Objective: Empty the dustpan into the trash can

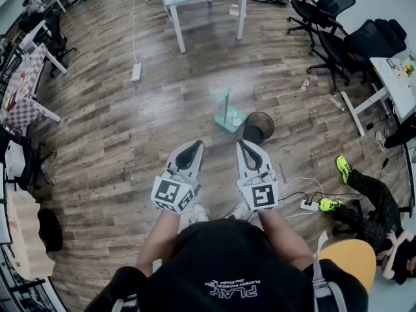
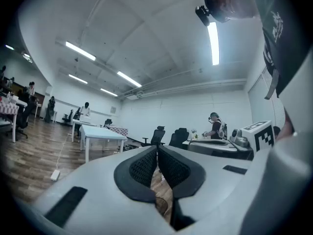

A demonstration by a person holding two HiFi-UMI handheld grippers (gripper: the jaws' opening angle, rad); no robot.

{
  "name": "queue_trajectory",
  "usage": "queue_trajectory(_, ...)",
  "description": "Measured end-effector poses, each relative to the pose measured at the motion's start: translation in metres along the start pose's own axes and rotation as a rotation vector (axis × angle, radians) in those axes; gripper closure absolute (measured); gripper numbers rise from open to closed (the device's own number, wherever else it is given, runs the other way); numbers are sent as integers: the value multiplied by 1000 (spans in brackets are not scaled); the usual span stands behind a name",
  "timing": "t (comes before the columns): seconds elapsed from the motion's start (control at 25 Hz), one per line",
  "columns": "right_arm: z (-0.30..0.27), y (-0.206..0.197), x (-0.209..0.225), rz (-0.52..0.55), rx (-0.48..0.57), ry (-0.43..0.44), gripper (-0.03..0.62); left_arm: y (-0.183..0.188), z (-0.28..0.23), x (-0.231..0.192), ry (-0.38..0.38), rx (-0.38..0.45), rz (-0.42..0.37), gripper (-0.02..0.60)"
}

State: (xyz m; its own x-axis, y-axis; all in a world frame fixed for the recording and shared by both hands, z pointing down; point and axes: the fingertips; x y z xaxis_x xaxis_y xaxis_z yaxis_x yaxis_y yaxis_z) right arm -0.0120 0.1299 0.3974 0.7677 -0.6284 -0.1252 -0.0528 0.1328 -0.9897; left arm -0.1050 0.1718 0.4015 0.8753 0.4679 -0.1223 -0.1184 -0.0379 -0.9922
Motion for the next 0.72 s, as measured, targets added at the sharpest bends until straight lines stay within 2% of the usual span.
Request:
queue_trajectory(0.08,0,5,1,-6,32,-4,569,1,1,1,0,5,3,555)
queue_trajectory(0.24,4,5,-1,11,22,-3,569,2,4,2,3,6,0,555)
queue_trajectory(0.48,7,16,-15,-5,62,-11,569,6,20,-3,4,3,-26,555)
queue_trajectory(0.72,5,25,-15,32,96,-78,569,2,49,-19,17,2,-19,555)
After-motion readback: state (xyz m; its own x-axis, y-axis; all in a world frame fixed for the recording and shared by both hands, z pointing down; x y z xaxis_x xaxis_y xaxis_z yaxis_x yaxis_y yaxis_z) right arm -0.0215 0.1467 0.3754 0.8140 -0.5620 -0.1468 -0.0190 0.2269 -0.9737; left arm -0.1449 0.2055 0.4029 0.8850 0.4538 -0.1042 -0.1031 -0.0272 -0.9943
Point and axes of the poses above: the fingertips, and each gripper's own axes: z backward along the fingers, x to its right, y out of its top, and after that the axes turned 15 degrees about -y, right-handed
